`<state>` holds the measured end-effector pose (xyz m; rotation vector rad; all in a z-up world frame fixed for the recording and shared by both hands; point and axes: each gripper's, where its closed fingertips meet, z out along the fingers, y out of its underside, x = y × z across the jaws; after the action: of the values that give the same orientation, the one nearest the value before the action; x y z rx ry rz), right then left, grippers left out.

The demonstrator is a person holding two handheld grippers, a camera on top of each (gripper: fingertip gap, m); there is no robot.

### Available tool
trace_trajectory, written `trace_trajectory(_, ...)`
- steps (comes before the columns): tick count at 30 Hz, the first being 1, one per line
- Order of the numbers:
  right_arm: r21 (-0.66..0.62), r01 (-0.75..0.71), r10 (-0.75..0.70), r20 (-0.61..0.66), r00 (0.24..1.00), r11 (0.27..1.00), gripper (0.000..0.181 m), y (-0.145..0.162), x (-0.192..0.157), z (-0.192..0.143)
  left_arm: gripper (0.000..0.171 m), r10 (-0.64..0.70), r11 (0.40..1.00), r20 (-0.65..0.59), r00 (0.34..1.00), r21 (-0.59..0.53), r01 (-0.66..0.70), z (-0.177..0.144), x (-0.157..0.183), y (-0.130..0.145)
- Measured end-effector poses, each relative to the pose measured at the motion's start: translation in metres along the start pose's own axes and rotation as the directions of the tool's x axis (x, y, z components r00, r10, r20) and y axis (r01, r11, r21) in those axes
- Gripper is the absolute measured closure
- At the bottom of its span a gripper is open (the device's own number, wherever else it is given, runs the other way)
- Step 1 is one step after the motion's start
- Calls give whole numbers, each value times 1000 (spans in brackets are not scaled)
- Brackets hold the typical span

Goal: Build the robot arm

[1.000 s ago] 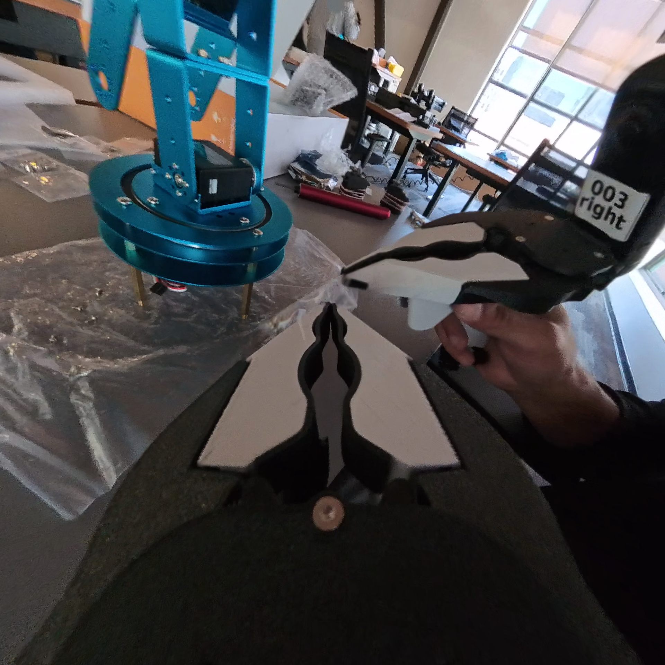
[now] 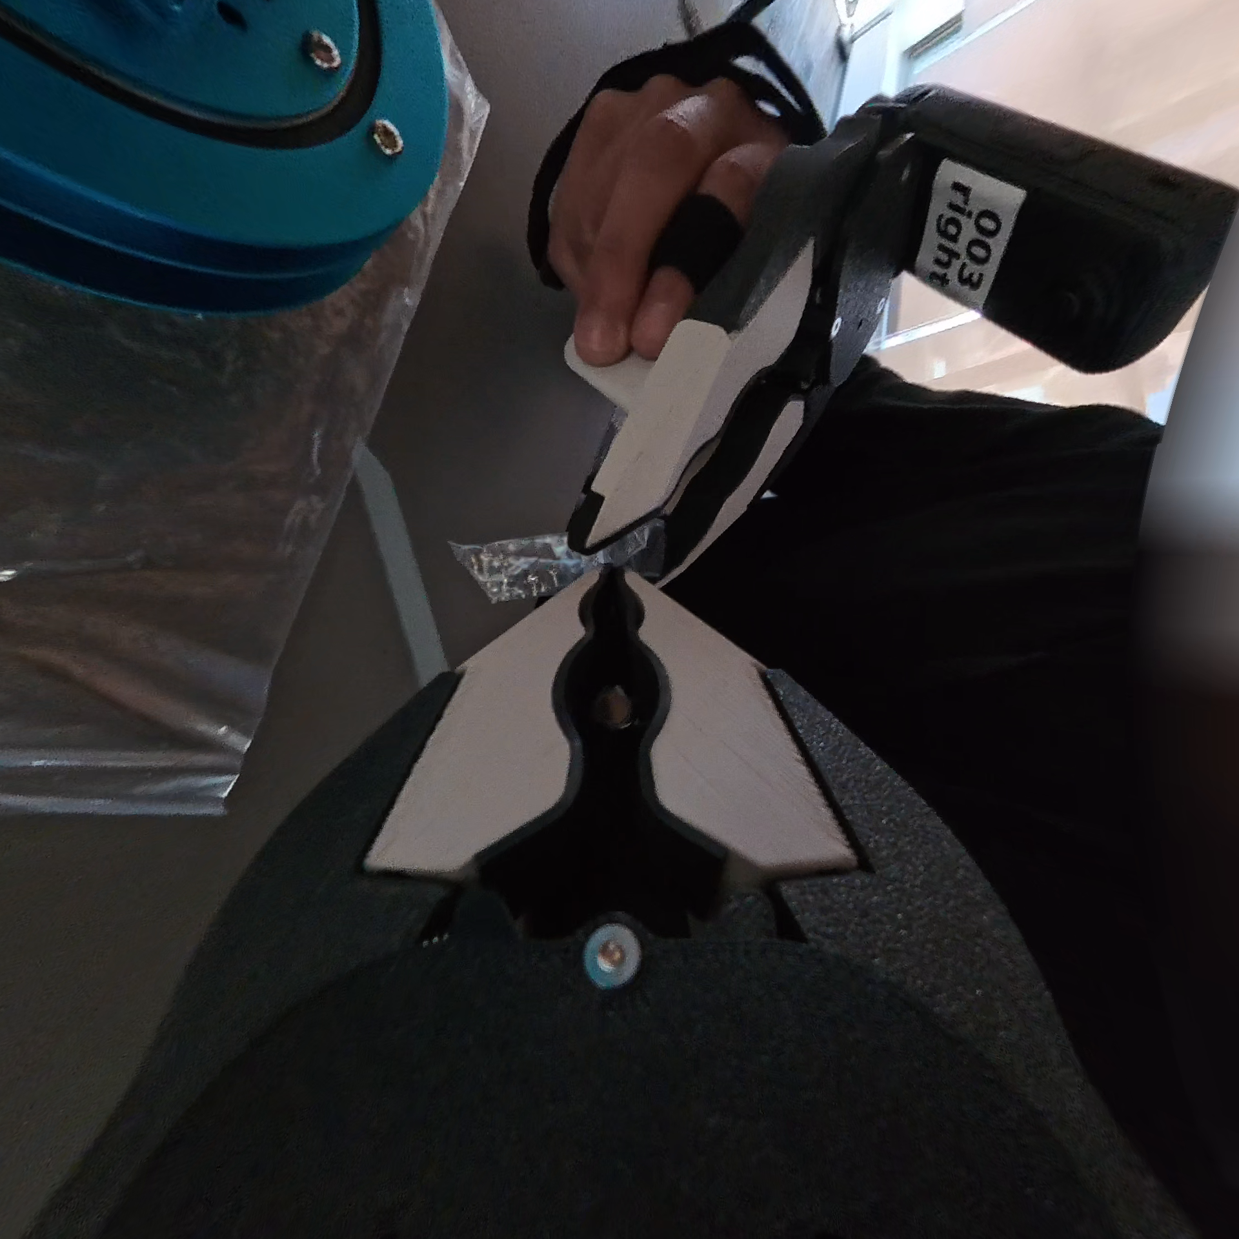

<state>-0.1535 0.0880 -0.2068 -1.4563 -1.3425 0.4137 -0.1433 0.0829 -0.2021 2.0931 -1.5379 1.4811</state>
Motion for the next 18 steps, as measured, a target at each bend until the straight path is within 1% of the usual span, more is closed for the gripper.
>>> trace_trajectory(5,-25,46,-46,-17,999,999,151,3,0,8,171,19,994,112,994,-105,-8,-5,-8,7)
trace_trajectory(7,-20,62,-63,-42,997,998,151,0,1,8,171,30,991,136,990,-136,-11,-7,-7,7)
trace_trajectory(9,-14,28,-29,-37,999,1000,145,0,1,7,171,56,986,152,987,-162,-31,-10,-5,7)
trace_trajectory(10,-14,-9,9,-14,1000,1000,135,2,-1,6,171,81,984,154,985,-172,-54,-12,-3,7)
trace_trajectory(12,-19,-102,102,31,994,995,110,9,-1,0,171,132,981,124,984,-160,-111,-15,5,3)
trace_trajectory(13,-21,-137,138,58,989,990,106,12,-1,-2,171,155,979,86,984,-149,-141,-16,13,1)
trace_trajectory(14,-11,-166,167,89,982,986,104,11,-3,-5,171,174,975,64,983,-150,-163,-17,18,1)
trace_trajectory(16,57,-212,202,147,968,976,107,-1,-4,-9,171,240,957,-27,970,-163,-242,-18,35,7)
trace_trajectory(18,118,-262,231,227,946,958,116,-15,-9,-14,171,319,927,-37,947,-195,-320,-17,39,13)
